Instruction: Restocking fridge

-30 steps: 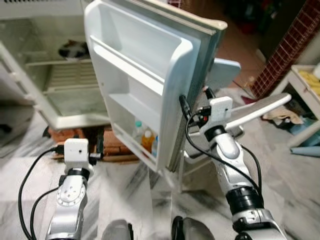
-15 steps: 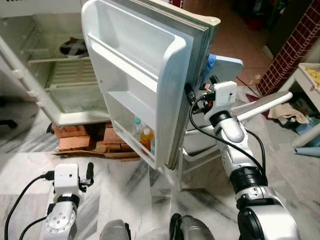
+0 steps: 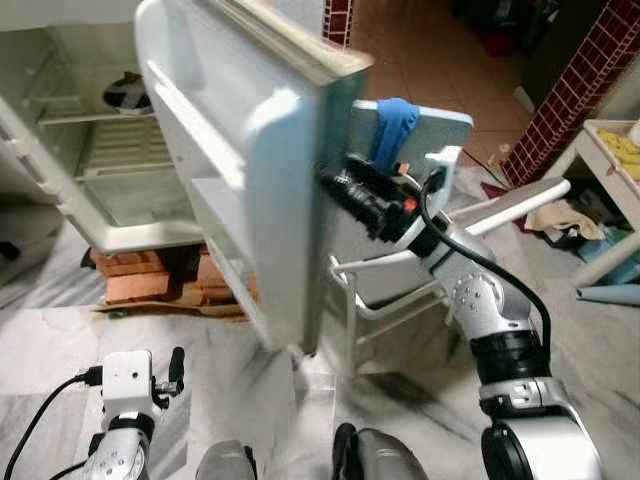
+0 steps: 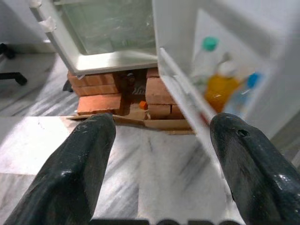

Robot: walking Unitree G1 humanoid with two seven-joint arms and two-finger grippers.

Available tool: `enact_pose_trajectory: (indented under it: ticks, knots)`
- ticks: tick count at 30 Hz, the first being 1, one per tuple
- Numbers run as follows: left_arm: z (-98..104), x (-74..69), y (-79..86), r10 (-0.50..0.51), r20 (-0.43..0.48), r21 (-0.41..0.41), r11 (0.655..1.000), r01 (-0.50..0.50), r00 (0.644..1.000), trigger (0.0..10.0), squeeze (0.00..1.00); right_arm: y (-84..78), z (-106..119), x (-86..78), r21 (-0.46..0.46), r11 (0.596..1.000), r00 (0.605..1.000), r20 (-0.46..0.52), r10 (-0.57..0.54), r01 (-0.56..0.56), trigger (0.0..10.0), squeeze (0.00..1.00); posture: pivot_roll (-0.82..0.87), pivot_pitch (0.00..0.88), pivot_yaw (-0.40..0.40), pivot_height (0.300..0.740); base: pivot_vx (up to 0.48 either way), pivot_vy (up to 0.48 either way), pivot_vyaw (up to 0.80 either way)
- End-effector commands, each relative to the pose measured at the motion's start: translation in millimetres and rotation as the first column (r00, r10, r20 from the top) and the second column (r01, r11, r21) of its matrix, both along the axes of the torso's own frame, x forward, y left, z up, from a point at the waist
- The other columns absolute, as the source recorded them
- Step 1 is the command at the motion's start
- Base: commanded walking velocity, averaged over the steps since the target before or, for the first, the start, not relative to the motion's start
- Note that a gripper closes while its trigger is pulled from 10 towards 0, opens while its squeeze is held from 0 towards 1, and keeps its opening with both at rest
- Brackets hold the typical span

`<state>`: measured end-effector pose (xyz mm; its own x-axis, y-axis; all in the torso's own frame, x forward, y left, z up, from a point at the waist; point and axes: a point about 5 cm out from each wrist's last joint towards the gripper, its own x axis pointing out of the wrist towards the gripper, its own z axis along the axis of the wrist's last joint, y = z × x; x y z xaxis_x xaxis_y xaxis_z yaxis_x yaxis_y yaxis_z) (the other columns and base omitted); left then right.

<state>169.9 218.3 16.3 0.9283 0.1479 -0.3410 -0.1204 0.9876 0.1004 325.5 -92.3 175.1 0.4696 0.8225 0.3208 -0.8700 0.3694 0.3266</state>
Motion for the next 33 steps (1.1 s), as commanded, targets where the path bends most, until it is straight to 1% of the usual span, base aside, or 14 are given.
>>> enact_pose_trajectory:
  ticks: [1,6,9,10,11,12,13,15,19,22,25,27,30,33]
  knots:
    - [0,-3.7,1.7,0.002,-0.002,-0.004,1.0,-0.002,1.0,10.0,0.0,-10.5,-12,7.8,-0.053,0.994,0.995,-0.031,-0.094,0.093,10.0,0.0,0.13,0.129,-0.034,0.74,0.0,0.0,0.0]
    - [-1,-4.2,1.8,-0.007,-0.003,-0.005,1.0,0.007,1.0,10.0,0.0,-27.4,-28,10.0,-0.069,0.973,0.966,-0.125,-0.226,0.219,10.0,0.0,0.13,0.133,-0.028,0.74,0.0,0.0,0.0]
    - [-1,-3.8,1.8,-0.013,-0.002,-0.002,1.0,0.013,1.0,10.0,0.0,-34.8,-36,12.8,-0.117,0.943,0.935,-0.14,-0.327,0.312,10.0,0.0,0.12,0.135,-0.026,0.74,0.0,0.0,0.0]
    - [0,-3.4,2.1,-0.018,0.0,0.004,1.0,0.018,1.0,10.0,0.0,-42.5,-44,17.7,-0.168,0.888,0.882,-0.137,-0.451,0.428,10.0,0.0,0.12,0.134,-0.025,0.74,0.0,0.0,0.0]
    - [0,-3.2,2.3,-0.02,0.001,0.007,1.0,0.02,1.0,10.0,0.0,-45.8,-48,19.6,-0.188,0.859,0.855,-0.133,-0.502,0.475,10.0,0.0,0.12,0.134,-0.025,0.74,0.0,0.0,0.0]
    - [3,-1.4,6.1,-0.015,0.028,0.053,0.999,0.014,0.999,10.0,0.0,-50.1,-54,18.7,-0.227,0.814,0.817,-0.106,-0.567,0.535,10.0,0.0,0.12,0.134,-0.027,0.74,0.0,0.0,0.0]
    - [3,-1.4,6.1,-0.015,0.028,0.053,0.999,0.014,0.999,10.0,0.0,-50.1,-54,18.7,-0.227,0.814,0.817,-0.106,-0.567,0.535,10.0,0.0,0.12,0.134,-0.027,0.74,0.0,0.0,0.0]
    - [7,1.9,8.6,-0.028,0.052,0.097,0.995,0.023,0.998,10.0,0.0,-52.3,-60,14.2,-0.256,0.779,0.792,-0.076,-0.606,0.572,10.0,0.0,0.11,0.136,-0.033,0.74,0.0,0.0,0.0]
    - [14,16.4,9.4,-0.04,0.103,0.13,0.991,0.026,0.994,10.0,0.0,-50.7,-72,3.3,-0.279,0.741,0.758,-0.065,-0.649,0.611,10.0,0.0,0.1,0.13,-0.046,0.74,0.0,0.0,0.0]
    - [27,46.0,-0.9,-0.131,0.177,0.18,0.979,0.099,0.975,10.0,0.0,-45.0,-81,1.1,-0.304,0.686,0.713,-0.028,-0.7,0.661,10.0,0.0,0.11,0.12,-0.056,0.74,0.0,0.0,0.0]
    - [30,55.8,-2.0,-0.151,0.193,0.188,0.975,0.114,0.97,10.0,0.0,-42.4,-81,1.5,-0.309,0.669,0.703,-0.001,-0.712,0.676,10.0,0.0,0.11,0.115,-0.053,0.74,0.0,0.0,0.0]
    - [39,74.8,-4.1,-0.174,0.236,0.196,0.972,0.129,0.956,10.0,0.0,-38.9,-80,2.5,-0.307,0.643,0.678,0.01,-0.735,0.701,10.0,0.0,0.1,0.106,-0.046,0.74,0.0,0.0,0.0]
    - [43,82.1,-7.7,-0.18,0.257,0.183,0.974,0.135,0.949,10.0,0.0,-38.5,-78,2.4,-0.307,0.626,0.666,0.033,-0.745,0.716,10.0,0.0,0.1,0.093,-0.041,0.74,0.0,0.0,0.0]
    - [45,88.1,-20.5,-0.211,0.272,0.158,0.972,0.173,0.939,10.0,0.0,-40.5,-79,0.3,-0.311,0.6,0.647,0.068,-0.76,0.737,10.0,0.0,0.09,0.088,-0.039,0.74,0.0,0.175,0.0]
